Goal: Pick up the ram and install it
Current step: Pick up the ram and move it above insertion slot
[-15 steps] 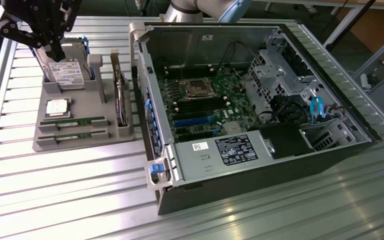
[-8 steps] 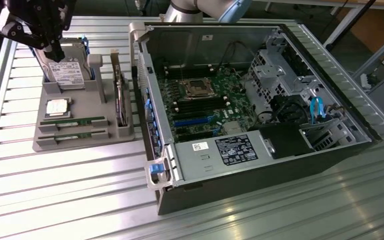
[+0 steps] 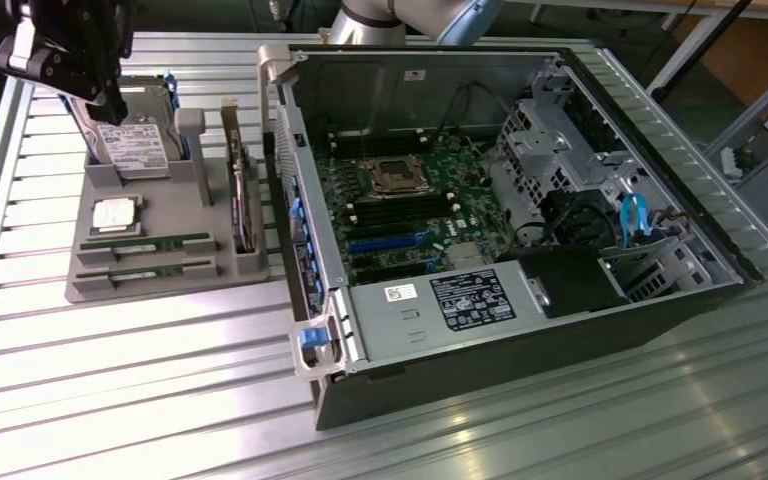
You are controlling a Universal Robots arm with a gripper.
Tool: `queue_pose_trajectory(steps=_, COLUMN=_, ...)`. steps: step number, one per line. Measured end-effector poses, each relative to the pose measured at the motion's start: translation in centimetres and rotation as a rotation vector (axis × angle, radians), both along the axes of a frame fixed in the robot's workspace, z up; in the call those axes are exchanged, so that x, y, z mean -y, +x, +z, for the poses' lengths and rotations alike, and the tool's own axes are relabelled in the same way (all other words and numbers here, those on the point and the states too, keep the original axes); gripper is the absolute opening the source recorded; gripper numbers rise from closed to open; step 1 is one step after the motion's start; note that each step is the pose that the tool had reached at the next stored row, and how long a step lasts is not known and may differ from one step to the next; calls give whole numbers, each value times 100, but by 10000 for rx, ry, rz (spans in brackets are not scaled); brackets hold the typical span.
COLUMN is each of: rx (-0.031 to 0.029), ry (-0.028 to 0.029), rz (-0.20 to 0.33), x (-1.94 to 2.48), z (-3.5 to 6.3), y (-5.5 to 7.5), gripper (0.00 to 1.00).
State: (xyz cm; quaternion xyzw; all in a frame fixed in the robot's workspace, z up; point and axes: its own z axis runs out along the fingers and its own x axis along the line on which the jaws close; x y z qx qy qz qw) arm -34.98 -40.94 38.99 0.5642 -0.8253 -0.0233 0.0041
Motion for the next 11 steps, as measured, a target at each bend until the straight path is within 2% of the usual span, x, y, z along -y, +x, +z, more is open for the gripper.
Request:
queue_pose_trajectory(steps=3, rx=-1, ry=-2, rz=635, x=0, z=0, y=0, gripper=9)
queue_pose_trajectory(steps=9, rx=0, ry=-1, rz=2604, x=0, z=-1, y=0, gripper=9)
queue_pose_trajectory(steps=11, rx=0, ry=-2, rz=2981, x=0, z=0, y=0, gripper=9)
